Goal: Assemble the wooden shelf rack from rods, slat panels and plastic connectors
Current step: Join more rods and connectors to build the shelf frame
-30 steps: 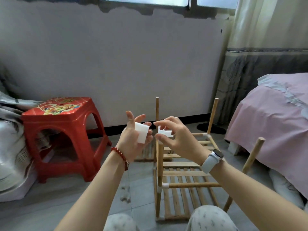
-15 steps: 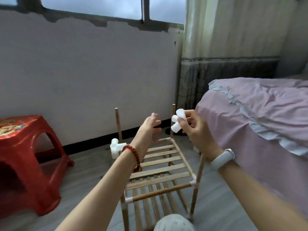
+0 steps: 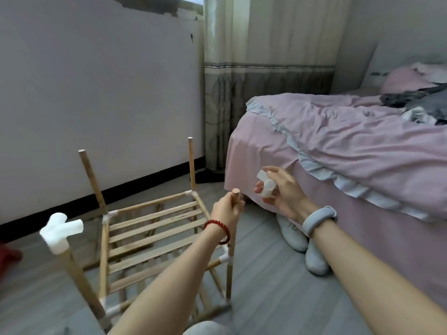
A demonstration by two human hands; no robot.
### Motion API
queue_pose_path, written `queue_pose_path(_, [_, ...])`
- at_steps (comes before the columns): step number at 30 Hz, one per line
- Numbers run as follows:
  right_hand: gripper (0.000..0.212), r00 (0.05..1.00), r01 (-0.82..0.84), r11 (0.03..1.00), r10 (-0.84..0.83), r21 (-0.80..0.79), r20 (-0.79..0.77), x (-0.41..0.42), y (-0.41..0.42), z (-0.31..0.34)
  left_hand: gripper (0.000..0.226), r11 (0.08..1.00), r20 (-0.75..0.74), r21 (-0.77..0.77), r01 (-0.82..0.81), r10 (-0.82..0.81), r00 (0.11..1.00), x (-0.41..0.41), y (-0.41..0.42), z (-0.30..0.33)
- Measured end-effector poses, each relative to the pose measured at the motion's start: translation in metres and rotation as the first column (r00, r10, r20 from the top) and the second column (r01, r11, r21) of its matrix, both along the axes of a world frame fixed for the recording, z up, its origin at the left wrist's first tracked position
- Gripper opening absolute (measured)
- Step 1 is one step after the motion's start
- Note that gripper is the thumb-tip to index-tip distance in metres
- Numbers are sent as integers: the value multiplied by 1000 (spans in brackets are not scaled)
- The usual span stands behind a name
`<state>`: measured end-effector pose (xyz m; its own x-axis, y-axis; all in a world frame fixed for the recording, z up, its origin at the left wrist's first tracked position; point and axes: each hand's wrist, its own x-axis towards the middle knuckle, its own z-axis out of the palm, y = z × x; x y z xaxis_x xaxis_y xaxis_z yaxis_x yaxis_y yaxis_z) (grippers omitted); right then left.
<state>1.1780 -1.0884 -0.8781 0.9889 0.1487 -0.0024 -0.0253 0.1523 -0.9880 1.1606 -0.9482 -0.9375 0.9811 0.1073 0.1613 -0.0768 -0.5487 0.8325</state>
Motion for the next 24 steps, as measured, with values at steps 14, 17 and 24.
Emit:
queue_pose_path(14, [59,851,-512,854,519,94,-81,11,19,-11,8,982,12,73,175,-176,984,-23,67,-4])
queue_pose_path(17, [33,901,-430,903,429,-13,-69,5,32,-5,5,986,128,139,94,-112,985,-30,72,-12])
queue_pose_path(24, [12,921,-299,830,379,-470,84,-6,54,13,20,993,236,114,-4,-23,971,-40,73,-16])
